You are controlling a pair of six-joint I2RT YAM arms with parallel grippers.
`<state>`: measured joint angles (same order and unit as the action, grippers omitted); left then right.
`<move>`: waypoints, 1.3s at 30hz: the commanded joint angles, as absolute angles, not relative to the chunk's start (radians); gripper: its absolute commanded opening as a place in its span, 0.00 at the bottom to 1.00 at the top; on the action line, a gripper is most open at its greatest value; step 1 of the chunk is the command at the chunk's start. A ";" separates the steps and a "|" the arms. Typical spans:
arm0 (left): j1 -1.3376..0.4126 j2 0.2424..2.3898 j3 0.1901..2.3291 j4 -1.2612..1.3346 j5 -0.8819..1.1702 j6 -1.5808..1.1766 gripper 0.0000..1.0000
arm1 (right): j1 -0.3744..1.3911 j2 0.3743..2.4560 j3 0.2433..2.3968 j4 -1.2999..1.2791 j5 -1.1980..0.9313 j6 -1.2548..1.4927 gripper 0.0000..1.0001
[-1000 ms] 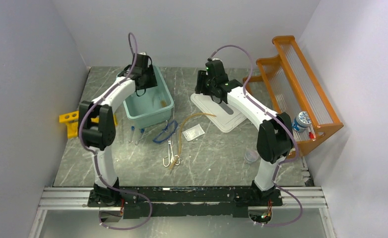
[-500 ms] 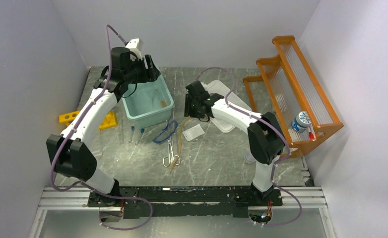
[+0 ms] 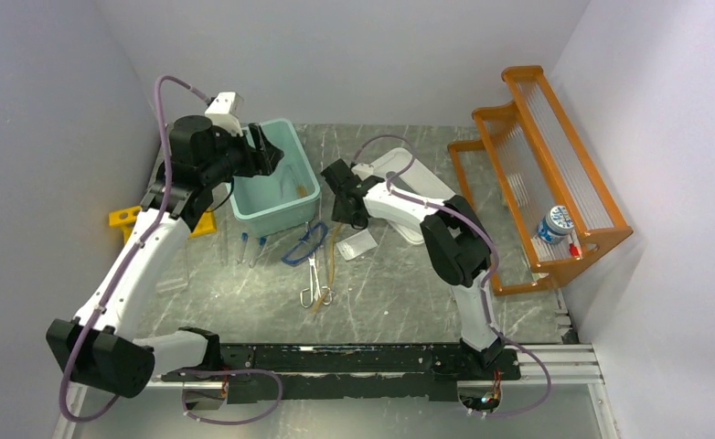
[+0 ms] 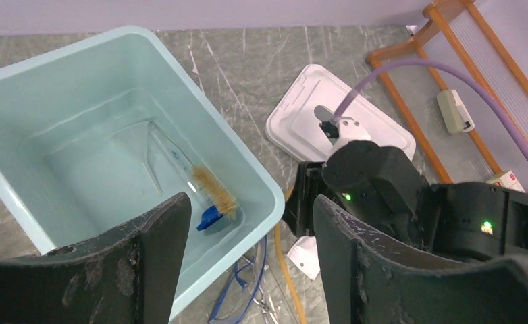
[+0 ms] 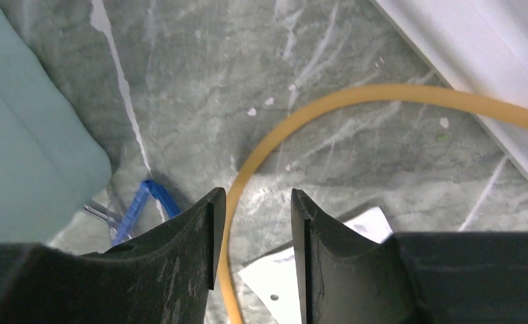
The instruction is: Organize the chemistry lab equipment
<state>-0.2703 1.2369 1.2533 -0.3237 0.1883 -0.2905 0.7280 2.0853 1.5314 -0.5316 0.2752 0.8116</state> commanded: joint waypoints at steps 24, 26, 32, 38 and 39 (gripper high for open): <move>-0.289 1.139 1.217 -0.338 0.214 -0.229 0.70 | 0.750 2.187 1.682 -0.614 0.468 0.898 0.00; -0.292 1.142 1.213 -0.327 0.240 -0.237 0.70 | 0.751 2.140 1.673 -0.584 0.481 0.883 0.00; -0.302 1.156 1.183 -0.282 0.333 -0.270 0.70 | 0.745 1.963 1.624 -0.501 0.527 0.818 0.00; -0.318 1.180 1.151 -0.229 0.408 -0.312 0.71 | 0.720 1.825 1.556 -0.435 0.499 0.771 0.00; -0.321 1.186 1.144 -0.216 0.425 -0.319 0.70 | 0.714 1.806 1.546 -0.422 0.482 0.763 0.00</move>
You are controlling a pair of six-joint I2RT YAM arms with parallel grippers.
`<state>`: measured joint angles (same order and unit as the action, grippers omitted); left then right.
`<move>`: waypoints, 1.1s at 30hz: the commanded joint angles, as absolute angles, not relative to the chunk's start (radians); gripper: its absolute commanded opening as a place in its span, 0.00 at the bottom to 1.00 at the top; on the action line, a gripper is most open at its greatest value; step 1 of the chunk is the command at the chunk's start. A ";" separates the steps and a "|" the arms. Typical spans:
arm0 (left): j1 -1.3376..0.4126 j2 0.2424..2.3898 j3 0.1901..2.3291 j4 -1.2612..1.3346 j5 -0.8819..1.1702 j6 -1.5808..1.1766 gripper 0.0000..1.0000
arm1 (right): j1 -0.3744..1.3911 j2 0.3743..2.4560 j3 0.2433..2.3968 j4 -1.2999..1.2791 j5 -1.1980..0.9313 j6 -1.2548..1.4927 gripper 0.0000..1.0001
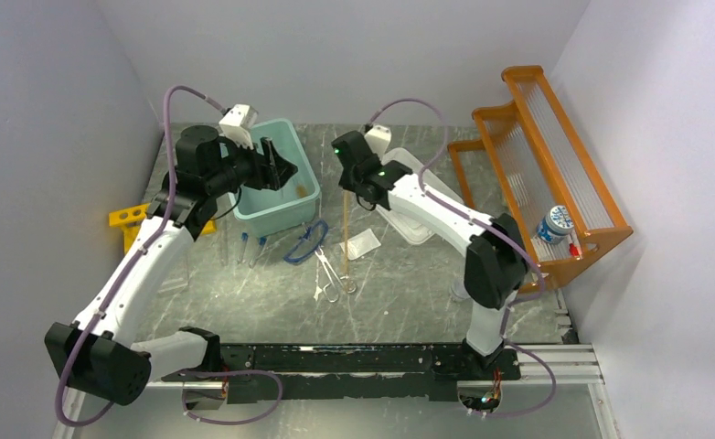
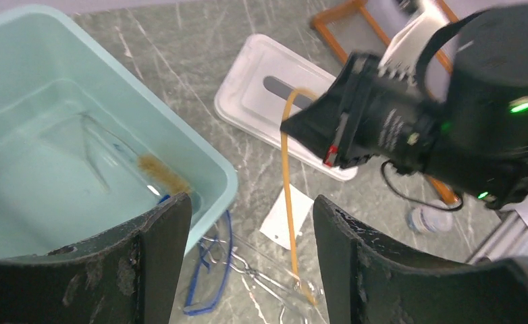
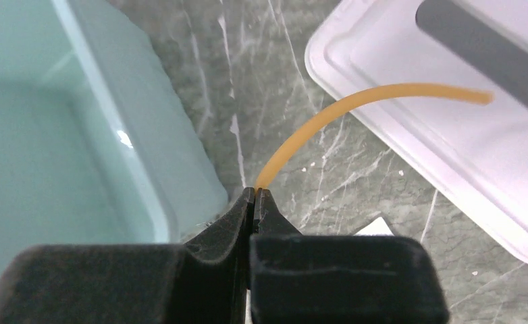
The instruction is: Organize the chemistry lab equipment
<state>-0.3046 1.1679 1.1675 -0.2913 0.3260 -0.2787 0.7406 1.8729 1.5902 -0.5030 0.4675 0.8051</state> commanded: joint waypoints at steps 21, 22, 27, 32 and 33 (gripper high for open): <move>-0.546 1.314 1.021 0.125 0.469 -0.352 0.67 | 0.687 1.548 1.489 -0.340 0.305 0.676 0.00; -0.560 1.326 1.018 0.143 0.450 -0.347 0.67 | 0.684 1.543 1.485 -0.343 0.305 0.679 0.00; -0.593 1.378 1.011 0.222 0.345 -0.334 0.64 | 0.674 1.518 1.480 -0.350 0.304 0.668 0.00; -0.594 1.384 1.028 0.238 0.273 -0.315 0.62 | 0.653 1.506 1.477 -0.363 0.246 0.650 0.00; -0.594 1.385 1.032 0.242 0.280 -0.311 0.61 | 0.648 1.504 1.476 -0.365 0.226 0.647 0.00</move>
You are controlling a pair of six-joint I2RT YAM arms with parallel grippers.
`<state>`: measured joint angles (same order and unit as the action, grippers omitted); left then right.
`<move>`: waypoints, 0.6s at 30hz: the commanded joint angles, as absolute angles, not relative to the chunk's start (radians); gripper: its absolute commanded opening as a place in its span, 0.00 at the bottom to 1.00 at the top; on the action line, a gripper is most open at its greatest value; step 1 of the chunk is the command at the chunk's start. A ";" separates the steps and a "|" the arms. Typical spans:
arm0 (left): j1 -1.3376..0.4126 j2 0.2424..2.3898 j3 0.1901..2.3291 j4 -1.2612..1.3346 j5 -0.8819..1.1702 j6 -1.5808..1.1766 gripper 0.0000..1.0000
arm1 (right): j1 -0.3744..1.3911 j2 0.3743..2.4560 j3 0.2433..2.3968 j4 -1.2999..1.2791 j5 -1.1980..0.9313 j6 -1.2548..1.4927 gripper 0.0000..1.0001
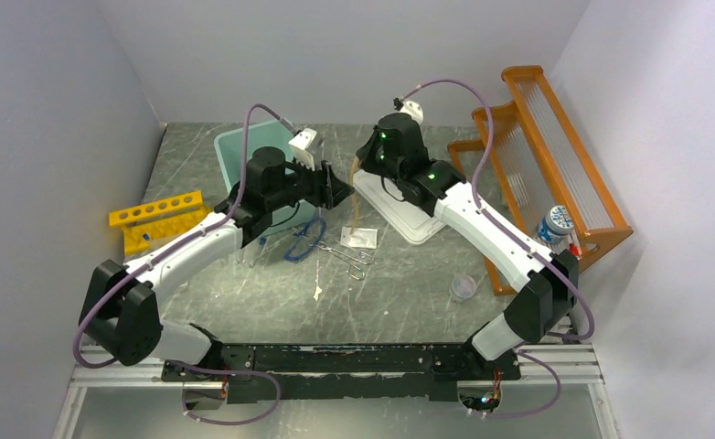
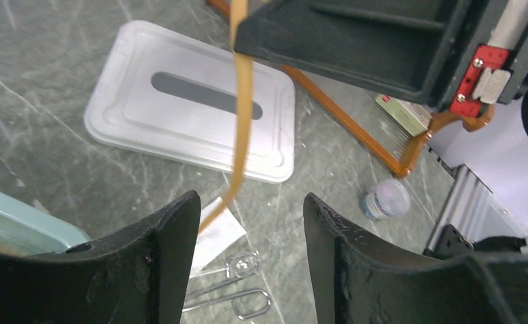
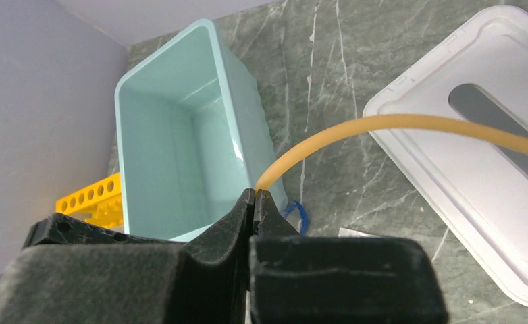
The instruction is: Organize the chemistry lab equipment
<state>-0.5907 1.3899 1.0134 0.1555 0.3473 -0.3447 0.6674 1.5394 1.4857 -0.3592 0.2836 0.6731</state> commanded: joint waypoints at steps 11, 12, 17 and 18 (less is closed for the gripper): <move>-0.595 1.448 1.052 0.350 0.430 -0.368 0.57 | 0.565 1.504 1.486 -0.371 -0.016 0.649 0.00; -0.595 1.454 1.059 0.349 0.425 -0.368 0.56 | 0.561 1.505 1.487 -0.370 -0.037 0.654 0.00; -0.595 1.488 1.097 0.328 0.395 -0.351 0.44 | 0.543 1.505 1.481 -0.364 -0.114 0.678 0.00; -0.595 1.494 1.100 0.340 0.404 -0.355 0.43 | 0.542 1.506 1.478 -0.364 -0.123 0.679 0.00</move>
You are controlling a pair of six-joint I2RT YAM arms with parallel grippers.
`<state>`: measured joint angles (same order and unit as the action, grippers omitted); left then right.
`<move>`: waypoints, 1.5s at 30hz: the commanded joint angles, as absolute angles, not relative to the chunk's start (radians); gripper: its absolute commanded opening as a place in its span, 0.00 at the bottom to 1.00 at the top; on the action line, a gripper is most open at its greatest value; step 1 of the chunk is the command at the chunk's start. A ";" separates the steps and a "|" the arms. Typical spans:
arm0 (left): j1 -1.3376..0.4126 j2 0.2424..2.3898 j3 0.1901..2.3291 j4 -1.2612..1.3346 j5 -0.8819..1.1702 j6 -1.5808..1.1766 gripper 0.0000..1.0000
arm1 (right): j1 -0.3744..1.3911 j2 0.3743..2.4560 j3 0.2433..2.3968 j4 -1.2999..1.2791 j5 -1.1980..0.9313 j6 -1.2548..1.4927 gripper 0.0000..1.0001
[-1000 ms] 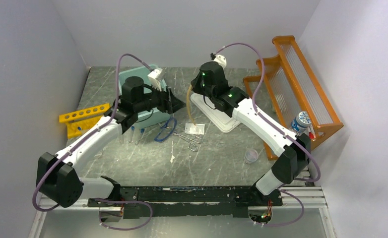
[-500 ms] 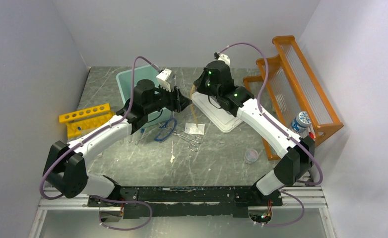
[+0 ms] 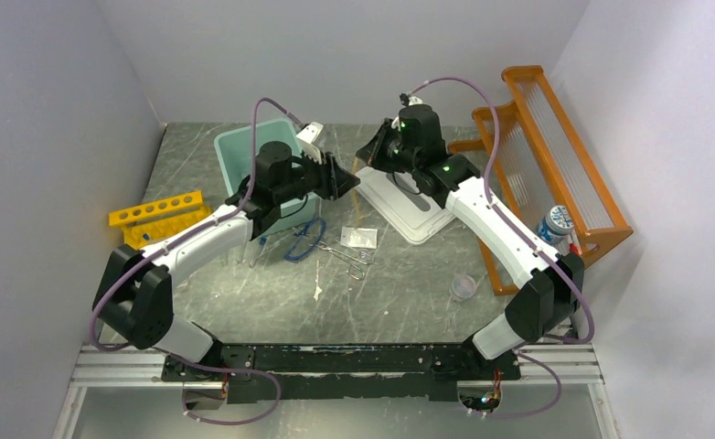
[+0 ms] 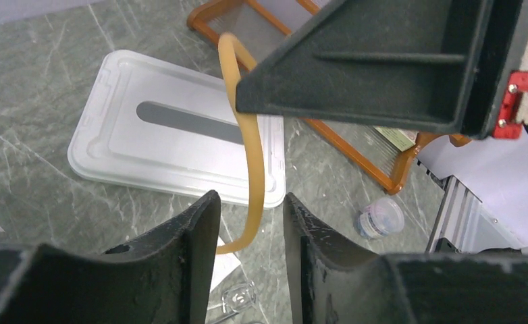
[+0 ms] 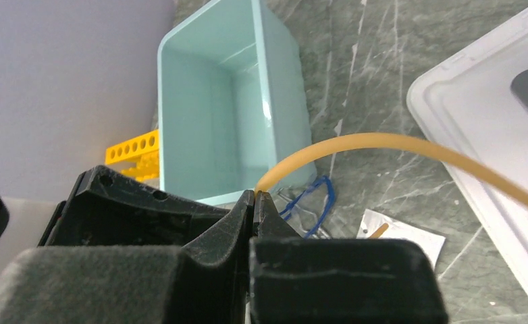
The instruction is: Organize the chemistry lab equipment
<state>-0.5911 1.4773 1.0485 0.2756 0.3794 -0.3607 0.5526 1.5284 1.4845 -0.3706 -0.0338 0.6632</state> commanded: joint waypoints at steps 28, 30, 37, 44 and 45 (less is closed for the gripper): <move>-0.378 1.445 1.715 -0.508 0.008 -0.141 0.05 | 0.451 1.412 1.415 -0.132 -0.268 0.677 0.65; -0.341 1.454 1.735 -0.536 -0.022 -0.133 0.05 | 0.452 1.424 1.419 -0.137 -0.274 0.678 0.65; -0.239 1.490 1.731 -0.585 0.024 -0.130 0.05 | 0.452 1.450 1.416 -0.147 -0.278 0.687 0.63; -0.210 1.526 1.609 -0.553 0.144 -0.157 0.05 | 0.451 1.475 1.415 -0.154 -0.277 0.693 0.62; -0.207 1.532 1.593 -0.545 0.159 -0.164 0.05 | 0.452 1.479 1.413 -0.154 -0.276 0.693 0.62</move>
<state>-0.2188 1.5066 1.6508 -0.5476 0.0650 -0.1459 0.4530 1.4578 1.4281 -0.1688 -0.2661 0.6884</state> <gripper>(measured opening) 0.057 0.620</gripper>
